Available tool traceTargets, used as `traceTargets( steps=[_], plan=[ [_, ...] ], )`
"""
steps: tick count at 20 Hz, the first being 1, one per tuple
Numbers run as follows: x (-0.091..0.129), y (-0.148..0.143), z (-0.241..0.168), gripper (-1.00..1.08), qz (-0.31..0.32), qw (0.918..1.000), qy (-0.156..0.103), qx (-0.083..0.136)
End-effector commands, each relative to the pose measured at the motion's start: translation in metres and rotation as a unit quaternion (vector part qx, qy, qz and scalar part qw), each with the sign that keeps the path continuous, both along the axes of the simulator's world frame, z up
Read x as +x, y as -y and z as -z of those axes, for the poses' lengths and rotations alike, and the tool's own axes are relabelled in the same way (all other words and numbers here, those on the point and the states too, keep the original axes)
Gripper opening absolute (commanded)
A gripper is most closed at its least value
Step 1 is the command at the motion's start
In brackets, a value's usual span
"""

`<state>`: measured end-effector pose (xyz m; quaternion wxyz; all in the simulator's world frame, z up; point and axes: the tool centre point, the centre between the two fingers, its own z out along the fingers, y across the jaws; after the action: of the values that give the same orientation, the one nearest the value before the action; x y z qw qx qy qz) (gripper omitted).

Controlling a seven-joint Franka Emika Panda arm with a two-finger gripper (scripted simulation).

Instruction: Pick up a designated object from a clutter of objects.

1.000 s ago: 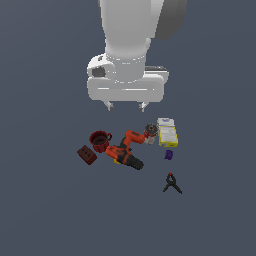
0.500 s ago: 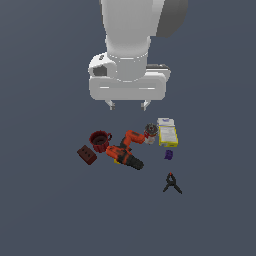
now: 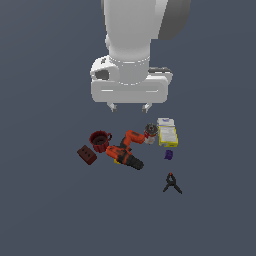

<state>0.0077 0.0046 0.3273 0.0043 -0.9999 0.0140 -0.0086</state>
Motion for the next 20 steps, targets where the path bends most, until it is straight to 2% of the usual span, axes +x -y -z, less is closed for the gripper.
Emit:
traceTargets(
  steps=[1,10,20],
  plan=[
    [0.006,-0.004,0.005,1.00,0.000,1.0000,-0.001,0.000],
    [0.045,-0.034,0.043,1.00,0.005,1.0000,-0.003,0.002],
    [0.095,-0.091,0.119,1.00,0.013,0.9999,-0.006,0.002]
  ],
)
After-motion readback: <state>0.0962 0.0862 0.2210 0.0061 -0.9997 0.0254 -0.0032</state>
